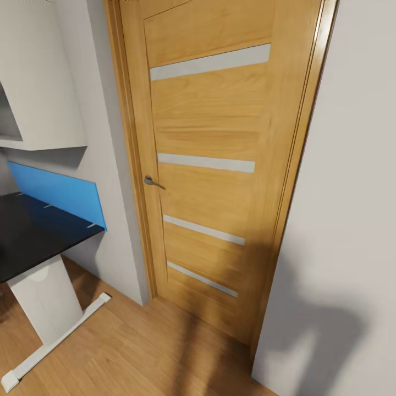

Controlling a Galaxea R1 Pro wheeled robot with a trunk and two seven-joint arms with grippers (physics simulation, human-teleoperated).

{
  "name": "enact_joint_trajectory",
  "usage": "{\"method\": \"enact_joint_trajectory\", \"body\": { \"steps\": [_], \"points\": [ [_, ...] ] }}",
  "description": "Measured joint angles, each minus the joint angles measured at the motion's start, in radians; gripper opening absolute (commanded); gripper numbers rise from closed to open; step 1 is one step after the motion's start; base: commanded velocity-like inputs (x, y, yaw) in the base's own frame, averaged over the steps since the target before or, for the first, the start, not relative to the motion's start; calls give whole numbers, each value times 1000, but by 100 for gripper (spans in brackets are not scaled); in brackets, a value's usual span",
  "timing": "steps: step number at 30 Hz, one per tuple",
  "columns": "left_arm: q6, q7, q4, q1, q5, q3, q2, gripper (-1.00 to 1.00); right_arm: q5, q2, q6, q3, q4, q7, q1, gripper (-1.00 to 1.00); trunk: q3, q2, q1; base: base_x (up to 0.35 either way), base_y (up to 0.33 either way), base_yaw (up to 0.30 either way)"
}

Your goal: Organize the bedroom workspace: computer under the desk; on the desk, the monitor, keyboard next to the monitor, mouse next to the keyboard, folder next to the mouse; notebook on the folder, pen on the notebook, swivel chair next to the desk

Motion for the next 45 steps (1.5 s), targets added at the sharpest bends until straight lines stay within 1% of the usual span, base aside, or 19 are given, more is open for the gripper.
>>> {"method": "enact_joint_trajectory", "body": {
  "steps": [4,5,12,15,18,19,21,23,25,26,28,30,31,34,37,38,39,43,45],
  "points": [
    [-2,1,0,0,2,1,0,100,-1,0,-22,-2,0,-2,0,100,13,28,-15,0,0,26],
    [-2,1,0,0,2,1,0,100,-1,0,-118,-2,0,-2,0,100,16,35,-19,0,0,130],
    [-3,1,-3,0,4,3,0,100,-1,1,-128,-1,0,-6,0,100,37,84,-46,0,0,215],
    [-3,1,-28,0,6,3,0,100,-2,-1,-154,-3,-2,-5,0,100,46,105,-58,0,0,255],
    [-3,1,-82,0,7,3,2,100,-2,-2,-225,-3,-8,-5,0,100,54,126,-69,0,0,260],
    [-4,1,-120,0,6,3,3,100,-3,-3,-295,-3,-11,-5,0,100,57,133,-73,0,0,261],
    [-4,0,-164,0,6,3,4,100,-2,-3,-370,-3,-13,-4,0,100,62,147,-81,0,0,262],
    [-5,1,-198,0,6,3,5,100,-2,-3,-416,-3,-14,-4,0,100,67,161,-88,0,0,262],
    [-16,1,-273,0,7,3,6,100,-1,-4,-484,-2,-18,-5,0,100,73,175,-96,0,0,262],
    [-22,1,-294,0,7,3,6,100,-1,-4,-497,-2,-21,-5,0,100,75,182,-100,0,0,263],
    [-52,1,-347,0,7,3,5,100,0,-5,-519,-2,-46,-5,0,100,81,196,-107,0,0,263],
    [-163,3,-436,0,7,4,-1,100,1,-4,-537,-2,-111,-6,-1,100,86,210,-115,0,0,263],
    [-195,3,-457,0,8,4,-5,100,1,-4,-540,-2,-132,-7,-1,100,88,217,-119,0,0,263],
    [-228,2,-473,0,13,4,-7,100,2,-7,-543,-1,-175,-11,-1,100,96,238,-130,0,0,264],
    [-248,-2,-450,0,20,5,-1,100,3,-21,-543,-2,-201,-15,-2,100,104,259,-142,0,0,264],
    [-255,-3,-443,0,21,5,4,100,2,-25,-543,-2,-205,-16,-2,100,107,266,-146,0,0,264],
    [-273,-5,-431,0,23,5,19,100,1,-33,-545,-2,-209,-17,-3,100,109,273,-150,0,0,264],
    [-314,-10,-417,0,25,5,63,100,2,-45,-549,1,-190,-18,-3,100,120,301,-165,0,0,264],
    [-325,-11,-415,0,26,6,70,100,2,-46,-563,2,-168,-20,-3,100,125,315,-173,0,0,264]
  ]
}}
